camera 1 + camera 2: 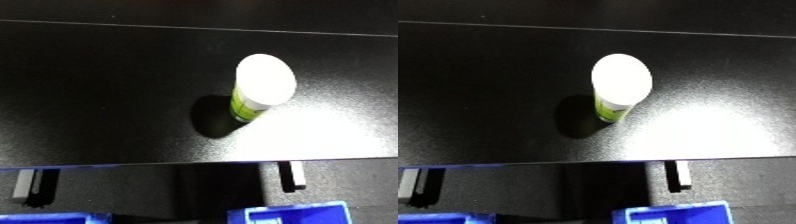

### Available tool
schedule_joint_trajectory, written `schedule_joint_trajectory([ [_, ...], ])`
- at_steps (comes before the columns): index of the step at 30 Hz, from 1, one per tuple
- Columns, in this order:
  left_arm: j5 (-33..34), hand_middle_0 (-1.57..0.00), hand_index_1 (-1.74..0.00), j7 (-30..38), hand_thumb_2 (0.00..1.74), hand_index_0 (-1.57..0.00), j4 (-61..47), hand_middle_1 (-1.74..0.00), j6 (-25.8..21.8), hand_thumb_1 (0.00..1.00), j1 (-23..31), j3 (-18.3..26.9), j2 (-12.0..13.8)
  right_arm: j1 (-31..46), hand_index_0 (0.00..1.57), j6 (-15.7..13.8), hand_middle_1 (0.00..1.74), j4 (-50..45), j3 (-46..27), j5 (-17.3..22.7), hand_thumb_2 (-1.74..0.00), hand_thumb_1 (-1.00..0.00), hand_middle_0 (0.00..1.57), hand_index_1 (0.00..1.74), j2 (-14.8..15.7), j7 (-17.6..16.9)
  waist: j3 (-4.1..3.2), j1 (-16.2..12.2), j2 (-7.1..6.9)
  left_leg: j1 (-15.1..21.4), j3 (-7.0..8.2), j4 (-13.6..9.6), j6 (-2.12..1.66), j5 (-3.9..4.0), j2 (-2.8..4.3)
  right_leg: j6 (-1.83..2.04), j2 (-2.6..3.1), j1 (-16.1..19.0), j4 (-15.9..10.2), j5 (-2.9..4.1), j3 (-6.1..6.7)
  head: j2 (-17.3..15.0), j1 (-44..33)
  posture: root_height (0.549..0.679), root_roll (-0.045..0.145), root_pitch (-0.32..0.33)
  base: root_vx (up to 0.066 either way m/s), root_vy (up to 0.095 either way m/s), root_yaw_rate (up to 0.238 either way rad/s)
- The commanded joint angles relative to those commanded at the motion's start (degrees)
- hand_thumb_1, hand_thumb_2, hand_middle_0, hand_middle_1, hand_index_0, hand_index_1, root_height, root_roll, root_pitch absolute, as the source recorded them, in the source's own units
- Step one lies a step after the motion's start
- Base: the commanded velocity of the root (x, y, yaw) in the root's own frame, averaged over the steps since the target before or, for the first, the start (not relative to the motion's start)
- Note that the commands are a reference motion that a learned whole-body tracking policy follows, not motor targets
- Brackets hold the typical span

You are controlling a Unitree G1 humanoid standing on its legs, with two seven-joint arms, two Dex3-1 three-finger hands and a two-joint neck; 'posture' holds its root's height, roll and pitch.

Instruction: Pick up the object and place it into the box

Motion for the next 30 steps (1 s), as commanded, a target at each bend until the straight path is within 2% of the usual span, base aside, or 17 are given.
schedule_joint_trajectory([
  [4,2.1,0.0,0.0,0.5,0.0,0.0,1.0,0.0,0.9,0.0,0.3,-0.5,-0.4,-0.6,0.0,1.0,0.0,0.5,0.0,0.7,0.0,0.0,0.0,0.0,-0.5,1.9,0.02,-0.1,0.17,-0.1,0.2,0.3,0.09,-0.37,0.05,-0.36,0.31,-0.1,0.4,-0.39,0.23,-3.2,4.3,0.626,0.023,-0.032,-0.015,0.0,-0.037],
  [8,4.1,0.0,0.0,1.6,0.0,0.0,2.3,0.0,1.1,0.0,-0.1,-1.8,-1.1,-1.9,0.0,2.1,0.0,1.2,0.2,1.0,0.0,0.0,0.0,0.0,-1.1,2.6,0.02,-0.2,0.25,-0.2,0.24,0.3,-0.1,-0.32,0.0,-0.56,0.54,0.0,0.1,-0.29,0.29,-11.7,8.9,0.627,0.025,-0.029,-0.024,0.007,-0.028],
  [10,4.3,0.0,0.0,2.3,0.0,0.0,2.7,0.0,1.0,0.0,-0.1,-2.5,-1.6,-2.4,0.0,2.5,0.0,1.6,0.1,0.8,0.0,0.0,0.0,0.0,-1.4,2.8,0.16,-0.4,0.35,0.0,0.12,0.2,-0.19,-0.35,-0.07,-0.62,0.54,0.2,0.1,-0.23,0.32,-13.3,10.3,0.628,0.026,-0.032,0.007,0.03,-0.04],
  [14,4.4,0.0,0.0,3.1,0.0,0.0,2.8,0.0,0.4,0.0,0.7,-3.4,-2.6,-2.5,0.0,2.5,0.0,2.0,-0.1,0.0,0.0,0.0,0.0,0.0,-1.6,3.1,0.58,-0.6,0.72,0.5,-0.06,0.4,-0.02,-0.71,-0.18,-0.77,0.56,0.5,0.5,-0.53,0.62,-13.2,11.4,0.627,0.029,-0.041,0.033,0.029,-0.043],
  [17,4.4,0.0,0.0,3.5,0.0,0.0,3.0,0.0,0.1,0.0,1.0,-3.5,-2.9,-2.7,0.0,2.0,0.0,2.6,0.0,-0.2,0.0,0.0,0.0,0.0,-1.8,4.0,0.55,-0.6,1.0,0.5,0.0,0.5,0.05,-0.84,-0.28,-0.91,0.65,0.4,0.5,-0.69,0.73,-13.2,12.0,0.627,0.031,-0.039,0.007,0.007,-0.03],
  [23,5.0,0.0,0.0,3.9,0.0,0.0,2.6,0.0,0.0,0.0,1.3,-3.2,-2.2,-3.3,0.0,1.4,0.0,-0.1,1.0,0.6,0.0,0.0,0.0,0.0,-3.0,9.7,0.46,-0.7,1.03,0.4,0.12,0.2,-0.1,-0.76,-0.35,-0.97,0.8,0.3,0.3,-0.72,0.7,-13.1,12.2,0.628,0.033,-0.035,0.003,-0.004,0.002],
  [26,4.6,0.0,0.0,4.5,0.0,0.0,0.9,0.0,0.1,0.0,2.3,-3.3,-1.5,-1.8,0.0,3.5,0.0,-7.1,1.9,1.9,0.0,0.0,0.0,0.0,-4.5,13.0,0.65,-1.1,0.54,0.2,0.18,0.0,-0.16,-0.64,-0.2,-0.99,0.97,0.2,0.1,-0.67,0.82,-12.3,11.1,0.628,0.032,-0.031,-0.011,-0.017,-0.018],
  [30,4.3,0.0,0.0,4.3,0.0,0.0,-0.7,0.0,0.0,0.0,4.3,-2.5,-0.1,3.1,0.0,8.9,0.0,-21.0,2.4,4.6,0.0,0.0,0.0,0.0,-7.7,19.1,0.77,-2.0,-0.55,0.1,0.31,-0.5,-0.18,-0.41,0.14,-0.92,1.2,0.1,-0.3,-0.6,0.79,-11.6,8.4,0.628,0.029,-0.024,-0.014,-0.028,-0.073],
])
